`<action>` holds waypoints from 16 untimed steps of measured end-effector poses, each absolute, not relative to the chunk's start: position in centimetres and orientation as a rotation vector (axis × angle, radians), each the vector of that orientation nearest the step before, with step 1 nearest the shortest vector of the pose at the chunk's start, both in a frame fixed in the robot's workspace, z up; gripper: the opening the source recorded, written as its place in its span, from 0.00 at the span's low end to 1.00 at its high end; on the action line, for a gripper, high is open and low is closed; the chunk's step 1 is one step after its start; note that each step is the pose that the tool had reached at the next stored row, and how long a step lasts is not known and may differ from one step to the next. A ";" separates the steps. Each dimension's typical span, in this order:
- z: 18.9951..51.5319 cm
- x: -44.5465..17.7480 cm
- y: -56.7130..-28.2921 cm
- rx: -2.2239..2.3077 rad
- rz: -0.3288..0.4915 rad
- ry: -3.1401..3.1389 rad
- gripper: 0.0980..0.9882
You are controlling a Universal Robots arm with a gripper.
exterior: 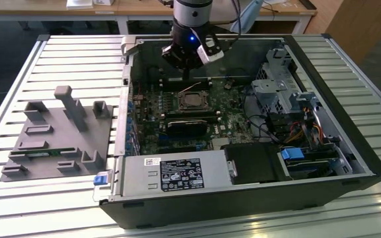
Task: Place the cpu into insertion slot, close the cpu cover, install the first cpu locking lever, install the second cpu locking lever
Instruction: 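Install the first cpu locking lever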
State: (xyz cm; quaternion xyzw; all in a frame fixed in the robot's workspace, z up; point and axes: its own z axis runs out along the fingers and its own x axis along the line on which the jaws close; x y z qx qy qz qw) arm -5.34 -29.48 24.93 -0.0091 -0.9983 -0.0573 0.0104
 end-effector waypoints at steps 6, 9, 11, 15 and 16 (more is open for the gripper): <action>24.3 -5.3 -29.5 -0.027 -0.180 -3.126 0.01; 24.1 -5.1 -29.5 -0.028 -0.180 -3.126 0.01; 24.0 -4.8 -29.5 -0.027 -0.180 -3.126 0.01; 23.8 -4.3 -29.5 -0.027 -0.180 -3.126 0.01; 23.7 -4.3 -29.5 -0.027 -0.180 -3.126 0.01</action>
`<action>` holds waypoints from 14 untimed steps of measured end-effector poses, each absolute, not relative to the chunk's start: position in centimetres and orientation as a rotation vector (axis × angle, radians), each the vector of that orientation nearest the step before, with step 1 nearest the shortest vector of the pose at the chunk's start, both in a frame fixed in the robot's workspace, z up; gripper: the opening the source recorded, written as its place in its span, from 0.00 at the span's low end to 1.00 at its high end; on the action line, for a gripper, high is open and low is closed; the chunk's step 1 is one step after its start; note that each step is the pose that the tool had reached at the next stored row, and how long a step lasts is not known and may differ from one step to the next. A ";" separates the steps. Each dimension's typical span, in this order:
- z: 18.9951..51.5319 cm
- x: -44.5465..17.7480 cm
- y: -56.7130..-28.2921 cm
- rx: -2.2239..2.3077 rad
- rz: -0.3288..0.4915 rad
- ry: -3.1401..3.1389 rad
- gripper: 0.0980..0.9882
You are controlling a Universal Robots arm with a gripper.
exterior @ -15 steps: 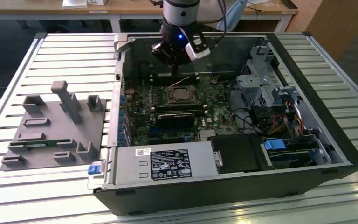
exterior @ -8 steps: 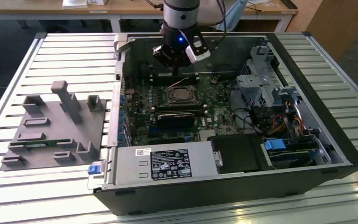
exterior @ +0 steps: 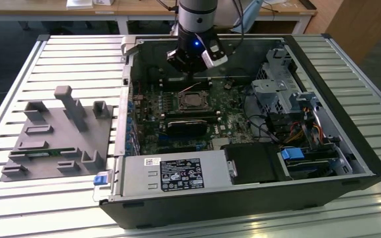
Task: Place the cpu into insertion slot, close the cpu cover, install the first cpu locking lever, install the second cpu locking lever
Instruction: 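Install the first cpu locking lever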
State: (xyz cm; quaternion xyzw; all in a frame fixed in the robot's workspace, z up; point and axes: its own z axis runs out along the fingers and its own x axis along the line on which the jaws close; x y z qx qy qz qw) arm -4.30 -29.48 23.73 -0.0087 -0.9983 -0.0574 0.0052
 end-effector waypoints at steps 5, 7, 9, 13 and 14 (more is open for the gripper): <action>23.4 -3.9 -29.5 -0.028 -0.180 -3.126 0.01; 23.2 -3.5 -29.5 -0.027 -0.180 -3.126 0.01; 23.2 -3.3 -29.5 -0.027 -0.179 -3.126 0.01; 23.0 -3.0 -29.5 -0.027 -0.180 -3.126 0.01; 22.9 -3.0 -29.5 -0.027 -0.180 -3.126 0.01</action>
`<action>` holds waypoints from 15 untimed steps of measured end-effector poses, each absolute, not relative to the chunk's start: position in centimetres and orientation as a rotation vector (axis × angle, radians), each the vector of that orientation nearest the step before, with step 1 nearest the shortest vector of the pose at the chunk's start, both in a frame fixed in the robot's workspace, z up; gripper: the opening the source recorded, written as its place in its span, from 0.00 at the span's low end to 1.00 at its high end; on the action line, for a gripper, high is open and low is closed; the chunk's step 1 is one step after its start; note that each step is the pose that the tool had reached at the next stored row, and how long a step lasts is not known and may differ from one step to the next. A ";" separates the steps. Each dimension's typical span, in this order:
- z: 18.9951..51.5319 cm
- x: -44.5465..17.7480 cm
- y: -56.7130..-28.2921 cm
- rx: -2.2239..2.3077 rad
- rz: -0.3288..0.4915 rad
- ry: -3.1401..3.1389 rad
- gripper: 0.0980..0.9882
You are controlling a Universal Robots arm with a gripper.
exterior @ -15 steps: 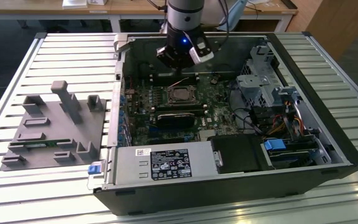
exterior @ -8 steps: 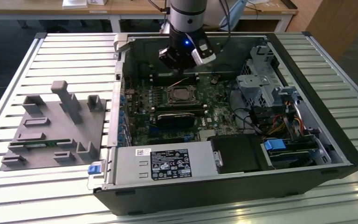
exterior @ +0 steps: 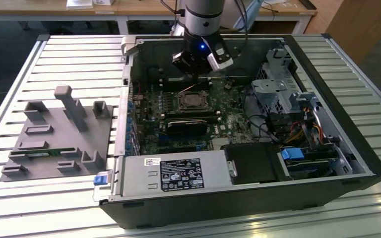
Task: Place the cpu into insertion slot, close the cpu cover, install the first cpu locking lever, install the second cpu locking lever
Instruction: 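Install the first cpu locking lever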
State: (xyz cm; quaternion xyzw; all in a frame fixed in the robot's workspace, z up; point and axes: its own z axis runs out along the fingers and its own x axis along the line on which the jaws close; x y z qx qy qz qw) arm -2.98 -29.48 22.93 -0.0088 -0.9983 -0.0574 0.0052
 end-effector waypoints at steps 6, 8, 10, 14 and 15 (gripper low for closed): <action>22.6 -2.8 -29.5 -0.027 -0.180 -3.126 0.01; 22.4 -2.7 -29.5 -0.027 -0.180 -3.126 0.01; 22.3 -2.7 -29.5 -0.027 -0.180 -3.126 0.01; 22.0 -2.5 -29.5 -0.027 -0.180 -3.126 0.01; 22.0 -2.5 -29.5 -0.027 -0.180 -3.126 0.01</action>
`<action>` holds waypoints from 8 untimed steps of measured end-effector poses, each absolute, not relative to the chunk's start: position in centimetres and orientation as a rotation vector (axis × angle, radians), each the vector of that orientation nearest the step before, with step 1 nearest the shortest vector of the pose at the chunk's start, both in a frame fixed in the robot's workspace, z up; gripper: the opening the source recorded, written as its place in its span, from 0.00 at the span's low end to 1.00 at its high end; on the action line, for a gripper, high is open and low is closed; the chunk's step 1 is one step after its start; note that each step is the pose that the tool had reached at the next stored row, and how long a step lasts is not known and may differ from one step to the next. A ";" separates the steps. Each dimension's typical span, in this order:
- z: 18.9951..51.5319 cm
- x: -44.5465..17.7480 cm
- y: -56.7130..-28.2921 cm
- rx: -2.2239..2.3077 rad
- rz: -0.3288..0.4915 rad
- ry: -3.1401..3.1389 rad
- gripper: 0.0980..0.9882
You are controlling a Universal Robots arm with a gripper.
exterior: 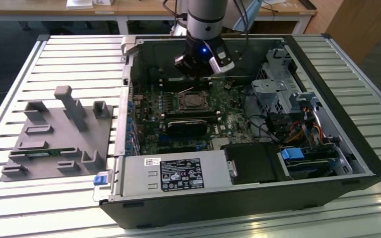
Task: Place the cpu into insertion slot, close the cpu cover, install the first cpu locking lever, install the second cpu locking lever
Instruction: 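Install the first cpu locking lever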
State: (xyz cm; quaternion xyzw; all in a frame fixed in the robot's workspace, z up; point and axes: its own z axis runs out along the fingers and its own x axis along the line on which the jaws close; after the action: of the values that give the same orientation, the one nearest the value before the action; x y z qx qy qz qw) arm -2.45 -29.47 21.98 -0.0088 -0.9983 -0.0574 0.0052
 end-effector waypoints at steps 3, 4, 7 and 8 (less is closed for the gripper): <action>21.8 -2.3 -29.4 -0.027 -0.180 -3.126 0.01; 21.7 -2.3 -29.4 -0.027 -0.180 -3.126 0.01; 21.6 -2.3 -29.4 -0.027 -0.180 -3.126 0.01; 21.6 -2.3 -29.4 -0.028 -0.180 -3.126 0.01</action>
State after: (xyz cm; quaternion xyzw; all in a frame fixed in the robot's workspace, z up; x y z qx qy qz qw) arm -2.26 -29.41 21.58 -0.0088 -0.9983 -0.0573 0.0052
